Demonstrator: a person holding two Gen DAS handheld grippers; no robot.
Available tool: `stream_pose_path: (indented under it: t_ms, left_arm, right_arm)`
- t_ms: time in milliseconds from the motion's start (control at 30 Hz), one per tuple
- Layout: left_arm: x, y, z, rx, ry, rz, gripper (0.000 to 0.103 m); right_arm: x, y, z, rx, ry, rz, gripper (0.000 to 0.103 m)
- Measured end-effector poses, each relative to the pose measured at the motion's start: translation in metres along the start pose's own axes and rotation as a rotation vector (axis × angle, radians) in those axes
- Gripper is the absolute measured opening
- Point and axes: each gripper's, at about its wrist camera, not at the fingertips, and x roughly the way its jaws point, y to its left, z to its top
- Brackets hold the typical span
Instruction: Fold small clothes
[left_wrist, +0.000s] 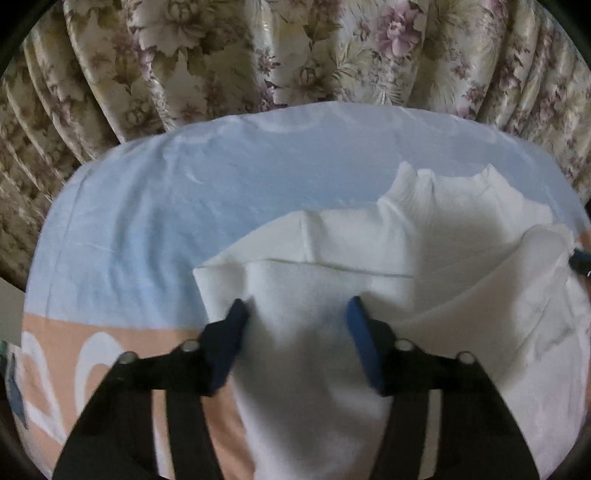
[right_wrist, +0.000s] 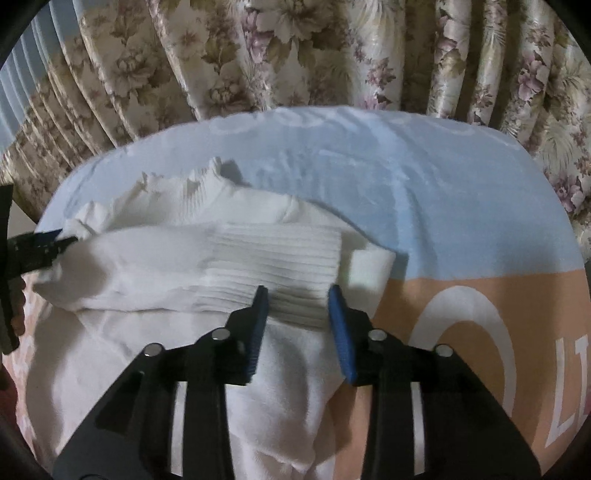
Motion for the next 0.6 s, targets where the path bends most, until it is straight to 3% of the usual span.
stream_pose_path:
  t_ms: [33, 67, 100, 233, 433, 500, 533, 567, 600]
  left_arm:
    - [0.001, 0.001, 0.000, -0.006, -0.003, 0.005, 0.040]
    - [-0.001, 0.002, 0.000, -0.015, -0.010, -0.012, 0.023]
    - [-0.004, 0.004, 0.000, -0.030, -0.017, -0.030, 0.014]
    - [-0.018, 0.018, 0.000, -0.090, -0.057, -0.036, 0.010]
    - [-0.014, 0.027, -0.008, -0.126, -0.056, -0.068, 0.010]
    - [-0.016, 0.020, -0.009, -0.095, -0.043, -0.060, 0.018]
    - [-0.021, 0.015, -0.009, -0.073, -0.043, -0.050, 0.036]
    - [-0.031, 0.009, -0.011, -0.041, -0.051, -0.042, 0.068]
    - [-0.040, 0.004, -0.014, -0.014, -0.068, -0.035, 0.079]
  right_arm:
    - [-0.001, 0.000, 0.000, -0.013, -0.010, -0.027, 0.001]
    - [-0.005, 0.000, 0.000, -0.016, -0.025, -0.021, 0.003]
    - [-0.010, -0.001, 0.000, -0.008, -0.041, -0.010, 0.002]
    - [-0.044, 0.001, -0.007, 0.011, -0.095, 0.035, 0.002]
    - [-0.049, -0.004, -0.034, 0.033, -0.036, 0.042, 0.002]
    - [-0.039, -0.003, -0.039, 0.026, -0.016, 0.000, 0.002]
    - [-0.039, -0.001, -0.040, 0.010, -0.021, -0.016, 0.003]
    - [-0.040, 0.001, -0.039, -0.007, -0.028, -0.016, 0.004]
    - [-0.044, 0.001, -0.037, -0.006, -0.045, -0.011, 0.010]
